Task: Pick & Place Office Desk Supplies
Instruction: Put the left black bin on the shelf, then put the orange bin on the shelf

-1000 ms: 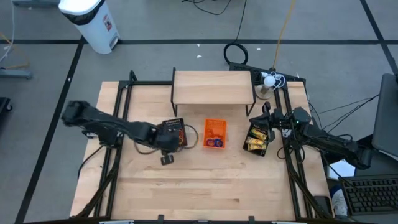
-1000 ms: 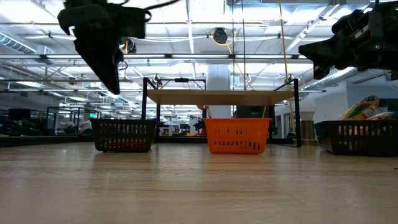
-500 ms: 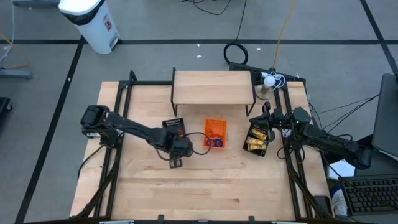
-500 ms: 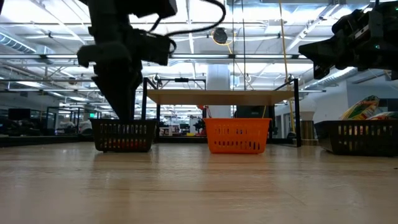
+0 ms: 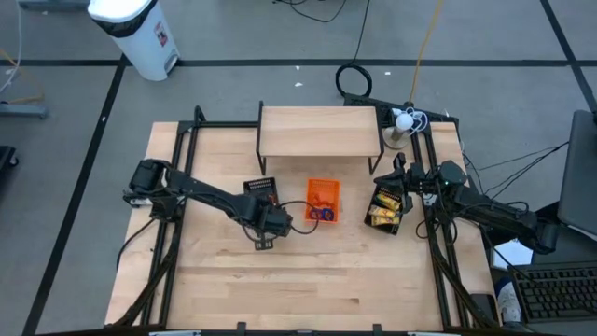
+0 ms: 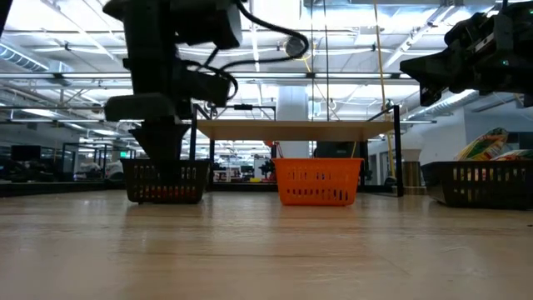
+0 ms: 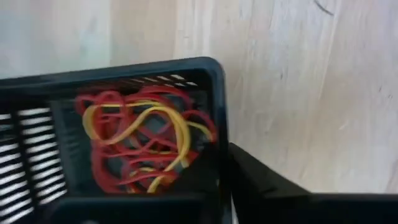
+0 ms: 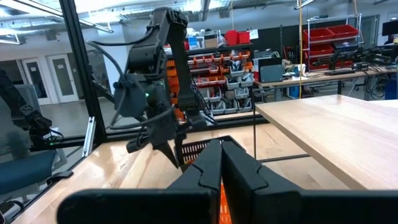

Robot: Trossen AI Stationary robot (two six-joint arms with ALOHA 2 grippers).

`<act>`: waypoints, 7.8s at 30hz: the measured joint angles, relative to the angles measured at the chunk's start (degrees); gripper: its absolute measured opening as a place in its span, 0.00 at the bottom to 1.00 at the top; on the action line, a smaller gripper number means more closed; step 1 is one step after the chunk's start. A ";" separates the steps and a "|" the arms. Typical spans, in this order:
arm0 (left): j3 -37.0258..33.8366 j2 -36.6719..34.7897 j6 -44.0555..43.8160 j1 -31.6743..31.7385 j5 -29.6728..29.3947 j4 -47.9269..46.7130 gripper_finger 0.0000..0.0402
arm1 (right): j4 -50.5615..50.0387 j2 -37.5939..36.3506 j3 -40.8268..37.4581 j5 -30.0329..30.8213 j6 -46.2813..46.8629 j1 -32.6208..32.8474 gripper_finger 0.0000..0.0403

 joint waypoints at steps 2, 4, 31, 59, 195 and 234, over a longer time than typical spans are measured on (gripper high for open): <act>0.05 -0.71 0.53 -1.07 -2.97 -1.74 0.03 | 0.00 0.00 0.00 0.01 0.00 0.00 0.00; 0.63 -1.56 -0.28 -2.20 -5.53 -5.04 0.03 | -0.03 0.00 0.00 0.00 0.00 0.00 0.00; 46.42 -8.02 13.42 8.01 -8.42 -37.73 0.01 | 0.45 0.17 0.00 0.04 0.01 0.00 0.00; 46.62 9.64 31.50 27.64 1.15 -26.97 0.01 | 1.41 0.92 0.00 0.07 -1.07 0.00 0.00; -66.34 -88.13 6.64 25.72 8.37 54.88 0.01 | -52.33 87.82 63.54 36.39 1.44 37.27 0.03; -66.27 -88.13 6.81 25.71 8.28 52.32 0.01 | -90.34 74.57 98.12 33.79 -20.56 22.69 0.00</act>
